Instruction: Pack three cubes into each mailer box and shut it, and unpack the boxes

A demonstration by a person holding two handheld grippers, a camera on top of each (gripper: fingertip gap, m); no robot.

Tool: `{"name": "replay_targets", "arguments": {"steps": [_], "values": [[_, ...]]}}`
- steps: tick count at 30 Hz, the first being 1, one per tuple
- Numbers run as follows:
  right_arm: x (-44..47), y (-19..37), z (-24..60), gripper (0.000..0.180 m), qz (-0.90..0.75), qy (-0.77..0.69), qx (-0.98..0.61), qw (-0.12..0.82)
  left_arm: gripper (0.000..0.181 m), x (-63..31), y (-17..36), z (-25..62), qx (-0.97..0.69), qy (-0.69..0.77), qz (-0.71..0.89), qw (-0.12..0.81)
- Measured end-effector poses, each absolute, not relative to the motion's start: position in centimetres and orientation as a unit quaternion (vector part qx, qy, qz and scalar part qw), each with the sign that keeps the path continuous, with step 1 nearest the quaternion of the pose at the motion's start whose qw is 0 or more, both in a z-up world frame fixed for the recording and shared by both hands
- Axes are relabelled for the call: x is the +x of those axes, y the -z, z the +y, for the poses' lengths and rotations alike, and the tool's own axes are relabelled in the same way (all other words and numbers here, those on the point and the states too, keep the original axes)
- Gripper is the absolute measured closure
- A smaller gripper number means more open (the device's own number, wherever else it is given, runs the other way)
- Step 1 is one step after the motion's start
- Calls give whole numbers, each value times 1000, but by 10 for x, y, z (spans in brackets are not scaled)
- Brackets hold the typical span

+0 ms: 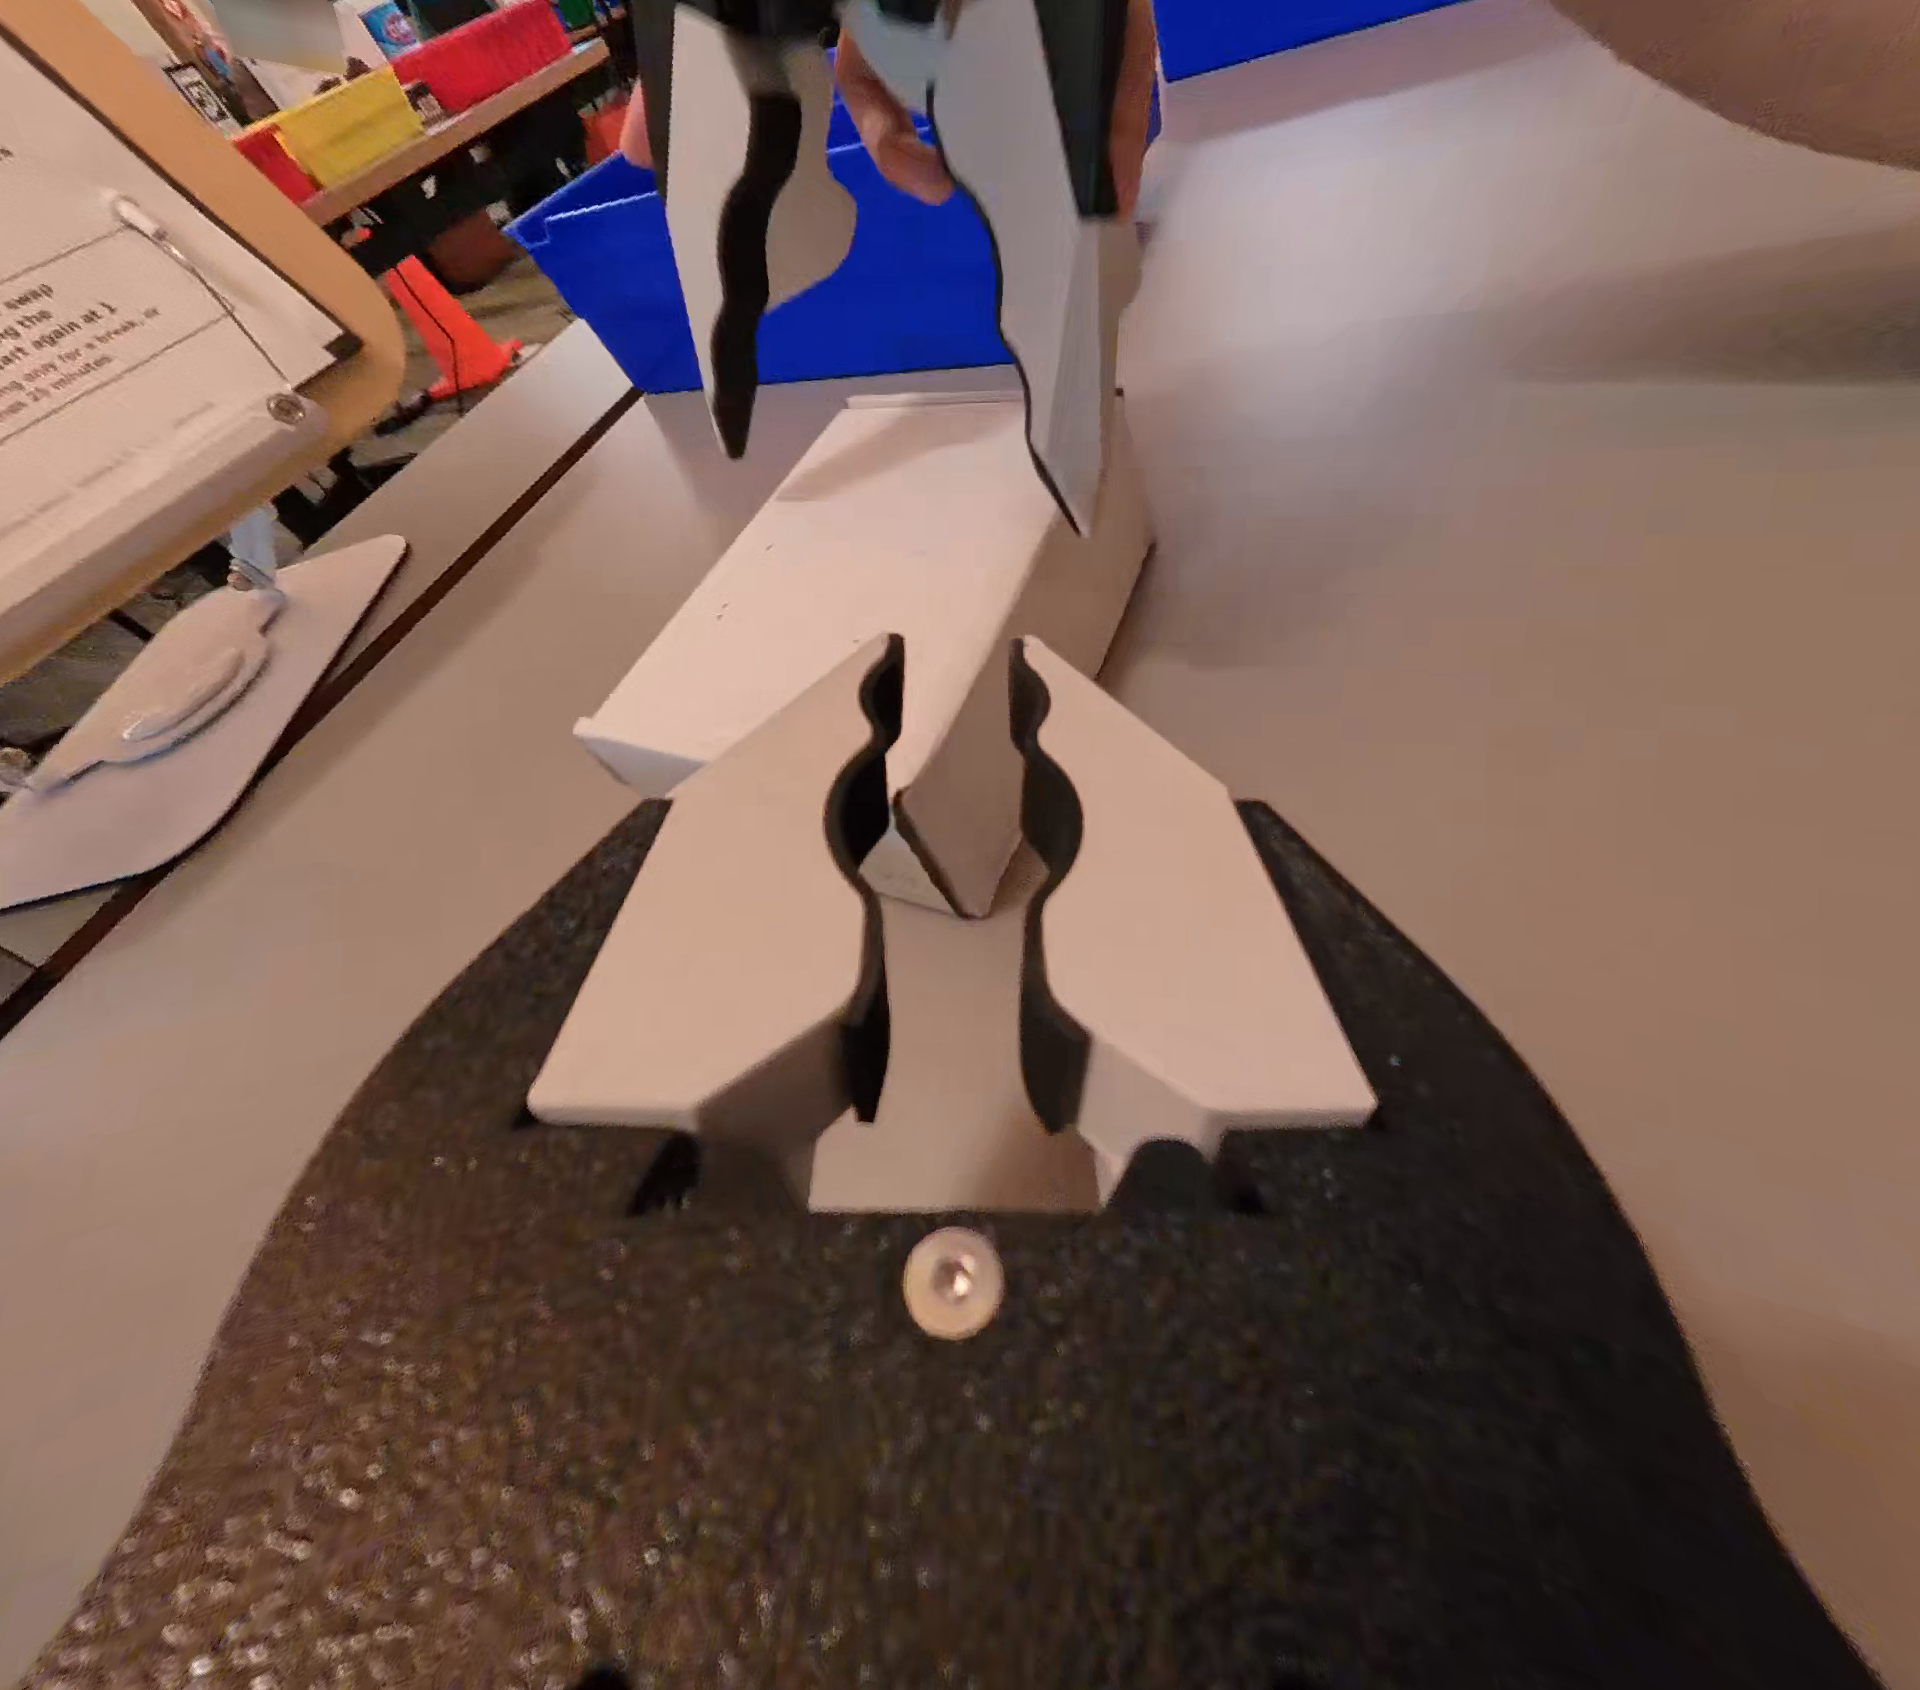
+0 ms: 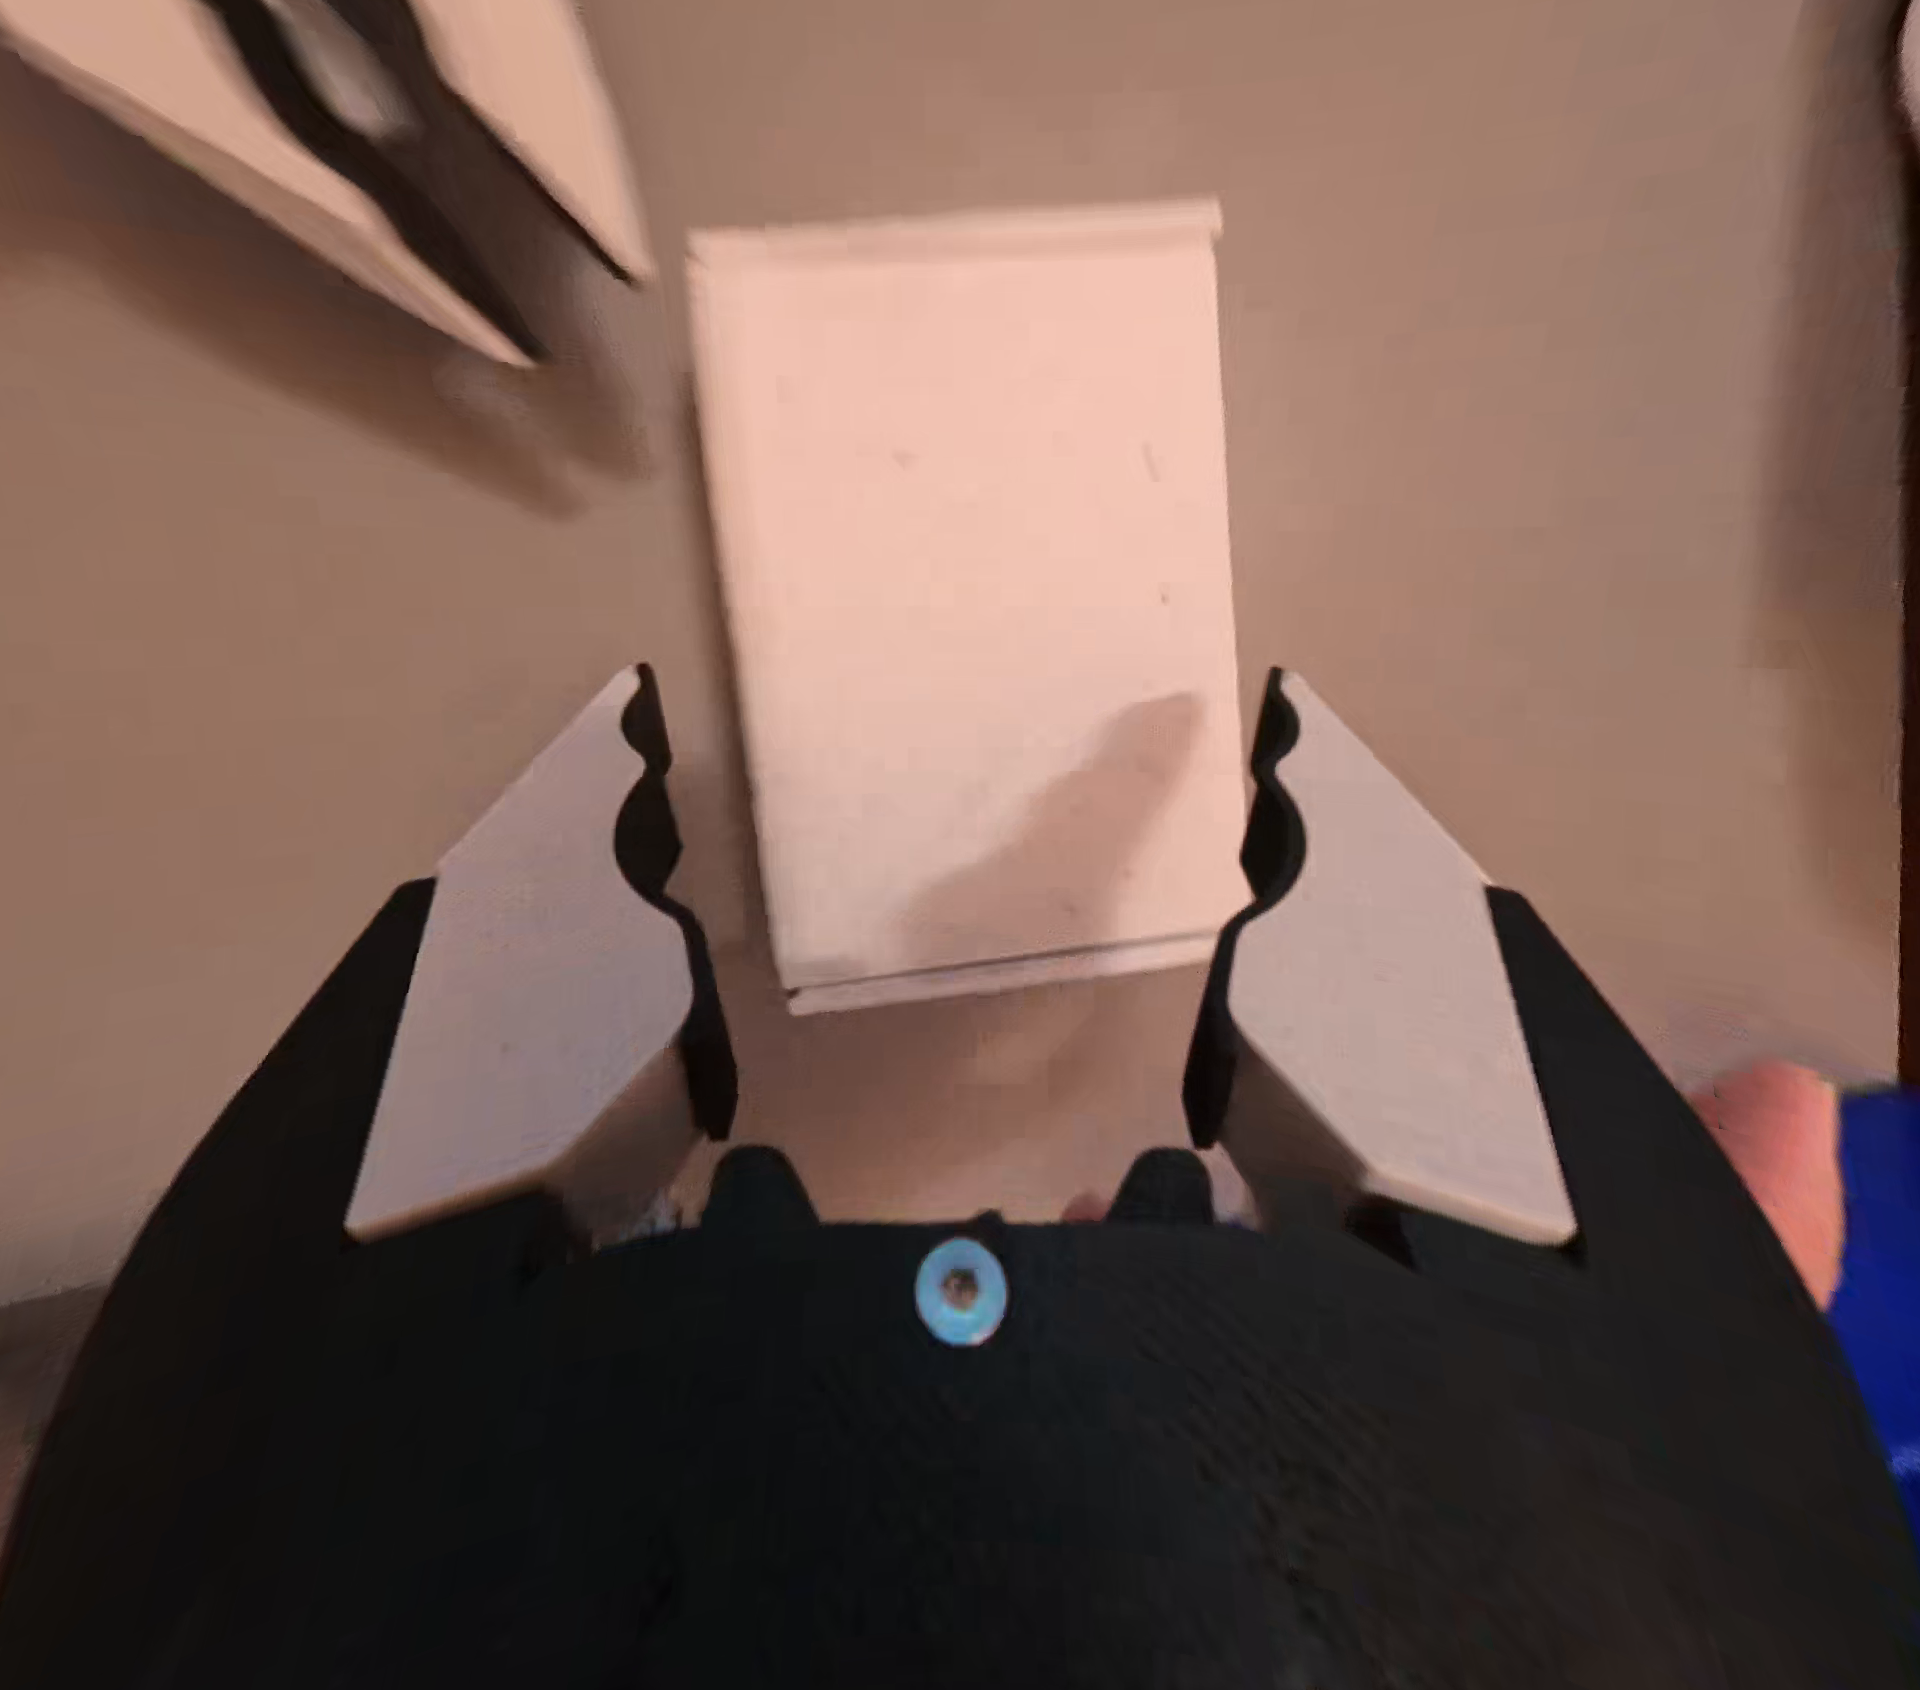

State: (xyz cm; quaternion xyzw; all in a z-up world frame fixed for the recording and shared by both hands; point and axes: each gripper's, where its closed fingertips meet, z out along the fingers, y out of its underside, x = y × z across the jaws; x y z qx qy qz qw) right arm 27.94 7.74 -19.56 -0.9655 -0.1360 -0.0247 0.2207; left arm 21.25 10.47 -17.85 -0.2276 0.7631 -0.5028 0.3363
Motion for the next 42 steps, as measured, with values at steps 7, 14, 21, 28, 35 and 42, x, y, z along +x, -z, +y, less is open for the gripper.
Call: {"name": "replay_targets", "arguments": {"steps": [7,14,21,28,35,42], "values": [[284,225,87,47,-166,33,-981,91,157,212,190,129,-263,474,770,336],[292,198,105,59,-198,39,-973,110,157,207,175,132,-273,508,749,327],[306,234,78,53,-277,28,-960,-8,159,204,167,129,-269,520,742,327],[316,251,72,49,-285,47,-956,-55,163,206,167,135,-291,522,734,324],[316,251,73,49,-255,41,-965,-39,165,208,175,135,-299,507,742,322],[320,208,70,49,-271,43,-962,18,167,209,190,141,-311,485,753,317]]}}
